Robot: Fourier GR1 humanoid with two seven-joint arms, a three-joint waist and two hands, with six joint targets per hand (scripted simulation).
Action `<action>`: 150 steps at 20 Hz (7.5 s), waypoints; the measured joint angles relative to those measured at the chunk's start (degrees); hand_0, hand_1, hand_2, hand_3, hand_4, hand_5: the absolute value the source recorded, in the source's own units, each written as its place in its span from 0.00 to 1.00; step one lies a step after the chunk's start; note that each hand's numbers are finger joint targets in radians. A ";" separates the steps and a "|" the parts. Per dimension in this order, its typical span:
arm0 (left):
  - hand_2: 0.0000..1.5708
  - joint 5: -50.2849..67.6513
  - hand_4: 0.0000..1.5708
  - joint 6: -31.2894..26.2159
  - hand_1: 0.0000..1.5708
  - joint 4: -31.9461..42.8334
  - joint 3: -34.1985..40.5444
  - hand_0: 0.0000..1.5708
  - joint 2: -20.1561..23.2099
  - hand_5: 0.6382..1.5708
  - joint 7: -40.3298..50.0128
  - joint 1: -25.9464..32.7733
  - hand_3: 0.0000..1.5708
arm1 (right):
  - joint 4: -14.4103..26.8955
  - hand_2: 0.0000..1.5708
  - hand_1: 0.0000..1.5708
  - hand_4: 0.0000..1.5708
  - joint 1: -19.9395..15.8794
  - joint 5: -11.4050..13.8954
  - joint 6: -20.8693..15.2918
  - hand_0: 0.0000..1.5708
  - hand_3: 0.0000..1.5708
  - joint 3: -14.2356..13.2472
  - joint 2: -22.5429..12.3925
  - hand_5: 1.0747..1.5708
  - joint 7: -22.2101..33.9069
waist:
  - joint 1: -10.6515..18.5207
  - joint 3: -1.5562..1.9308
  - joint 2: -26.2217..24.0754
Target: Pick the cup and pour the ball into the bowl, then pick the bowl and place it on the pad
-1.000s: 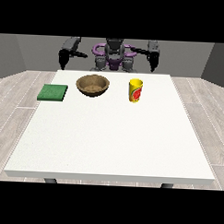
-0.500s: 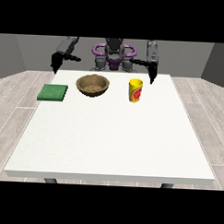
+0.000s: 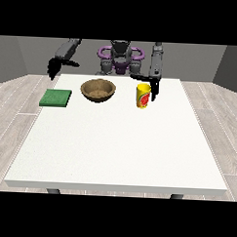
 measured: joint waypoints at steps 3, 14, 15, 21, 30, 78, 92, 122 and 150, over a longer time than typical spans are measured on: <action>0.00 0.25 0.00 -0.49 0.00 4.26 0.88 0.00 0.30 0.62 -3.57 -1.05 0.00 | 1.46 0.00 0.00 0.00 -0.65 -0.55 1.05 0.00 0.00 -0.88 -1.08 0.98 -0.81 | 0.26 -0.01 0.61; 1.00 -7.69 0.55 14.99 0.85 11.68 2.44 0.85 4.31 0.93 -8.10 -5.65 1.00 | 2.43 0.00 0.00 0.00 -3.51 -3.42 5.58 0.00 0.00 -2.84 -4.48 0.97 -2.13 | -4.54 0.19 4.79; 1.00 -8.23 0.56 16.32 0.85 12.27 2.46 0.85 4.25 0.93 -7.70 -6.21 1.00 | 2.73 0.00 0.00 0.00 -3.59 -3.84 6.03 0.00 0.00 -3.27 -5.10 0.97 -1.79 | -4.95 0.21 4.59; 1.00 -13.19 0.63 22.35 0.86 14.20 -0.54 0.86 2.99 0.96 -4.55 -7.01 1.00 | 7.81 0.00 0.00 0.00 -3.09 -4.95 8.31 0.00 0.00 -6.06 -8.91 0.97 -1.34 | -3.52 0.16 0.61; 1.00 -28.69 0.73 25.36 0.87 12.74 -13.12 0.87 1.87 0.99 15.43 -10.42 1.00 | 20.05 0.00 0.00 0.00 -0.33 -3.13 8.19 0.00 0.00 -8.09 -10.98 0.97 -2.53 | 3.79 0.16 -11.82; 1.00 -84.44 0.76 -4.53 0.99 5.09 -53.77 0.99 -3.22 0.89 56.69 -28.67 1.00 | 35.66 0.00 0.00 0.00 -11.85 0.30 5.40 0.00 0.13 -6.18 -10.83 0.89 -4.50 | 4.66 0.07 -13.48; 1.00 -80.91 0.64 -0.99 0.26 -4.32 -41.73 0.26 -1.47 0.99 52.97 -24.49 1.00 | 37.82 0.00 0.00 0.29 -8.13 -1.26 5.69 0.00 0.00 -7.52 -10.42 0.97 -5.35 | 9.71 -0.11 -13.42; 0.00 -16.70 0.00 4.11 0.00 -1.72 -1.77 0.00 -2.42 0.96 17.54 -6.25 0.00 | 27.74 0.00 0.00 0.06 -7.89 0.36 -1.20 0.00 0.00 1.15 3.92 0.94 2.23 | 5.36 -0.02 -6.61; 0.00 -14.36 0.00 -2.40 0.00 -8.60 -4.71 0.00 -0.45 0.99 22.02 -6.66 0.00 | 32.46 0.19 0.40 0.36 -8.06 -2.20 -7.42 0.40 0.00 -0.90 10.90 1.00 -1.34 | 12.65 -0.44 -6.48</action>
